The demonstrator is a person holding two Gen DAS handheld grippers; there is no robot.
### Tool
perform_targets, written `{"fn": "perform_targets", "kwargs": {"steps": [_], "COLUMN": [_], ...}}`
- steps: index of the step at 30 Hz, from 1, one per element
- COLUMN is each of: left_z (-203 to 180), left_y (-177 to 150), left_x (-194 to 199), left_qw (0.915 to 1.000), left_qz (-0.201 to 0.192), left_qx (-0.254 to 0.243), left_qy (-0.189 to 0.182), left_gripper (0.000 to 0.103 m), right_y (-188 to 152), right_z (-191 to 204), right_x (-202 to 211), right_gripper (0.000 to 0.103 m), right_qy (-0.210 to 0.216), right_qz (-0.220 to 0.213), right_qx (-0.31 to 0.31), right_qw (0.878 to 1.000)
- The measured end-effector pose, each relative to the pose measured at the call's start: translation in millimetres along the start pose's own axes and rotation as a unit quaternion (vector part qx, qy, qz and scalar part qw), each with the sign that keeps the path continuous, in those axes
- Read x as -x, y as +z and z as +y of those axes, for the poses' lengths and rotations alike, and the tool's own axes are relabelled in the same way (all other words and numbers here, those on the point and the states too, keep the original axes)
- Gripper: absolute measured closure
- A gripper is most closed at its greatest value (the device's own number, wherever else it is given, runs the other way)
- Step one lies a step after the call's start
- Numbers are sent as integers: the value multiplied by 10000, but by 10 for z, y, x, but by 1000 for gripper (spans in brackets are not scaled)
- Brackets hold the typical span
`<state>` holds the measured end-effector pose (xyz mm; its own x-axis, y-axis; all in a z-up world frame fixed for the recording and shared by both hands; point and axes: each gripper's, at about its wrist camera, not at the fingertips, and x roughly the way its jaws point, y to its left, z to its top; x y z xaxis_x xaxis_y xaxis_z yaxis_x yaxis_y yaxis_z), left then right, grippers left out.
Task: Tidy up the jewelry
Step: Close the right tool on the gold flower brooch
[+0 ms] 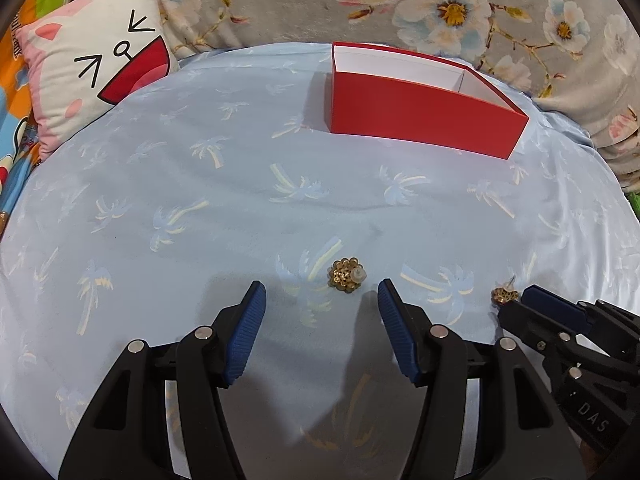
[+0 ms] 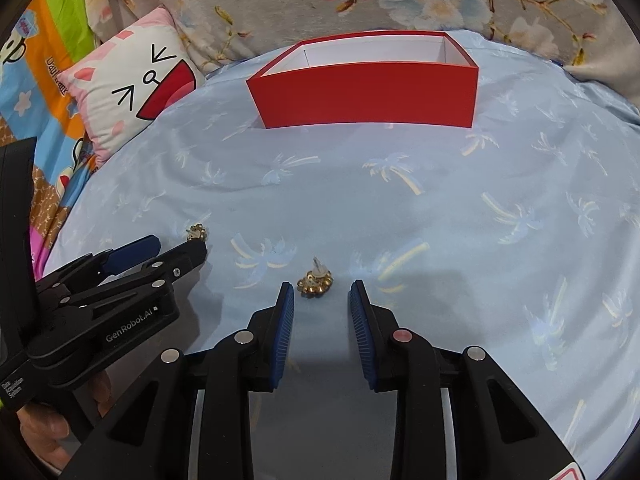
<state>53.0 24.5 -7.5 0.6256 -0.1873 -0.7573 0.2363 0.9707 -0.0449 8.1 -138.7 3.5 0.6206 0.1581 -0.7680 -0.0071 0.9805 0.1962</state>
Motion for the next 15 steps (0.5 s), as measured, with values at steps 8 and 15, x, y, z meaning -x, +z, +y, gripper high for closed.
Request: {"fn": "perform_targets", "kwargs": {"steps": [8, 15], "left_z": [-28, -33], "left_y": [19, 23], "left_x": [-26, -29], "left_qw": [10000, 10000], "left_qz": [23, 19], "left_qx": [-58, -54], "left_qy": [-18, -15], "left_gripper": [44, 44], "right_y": [35, 16], "right_z": [132, 36], "right_x": [-75, -30], "right_gripper": [85, 85], "right_qy": [-389, -367], "right_qz": [-110, -142], "right_qx": [355, 205], "right_qw": [9986, 9990]}}
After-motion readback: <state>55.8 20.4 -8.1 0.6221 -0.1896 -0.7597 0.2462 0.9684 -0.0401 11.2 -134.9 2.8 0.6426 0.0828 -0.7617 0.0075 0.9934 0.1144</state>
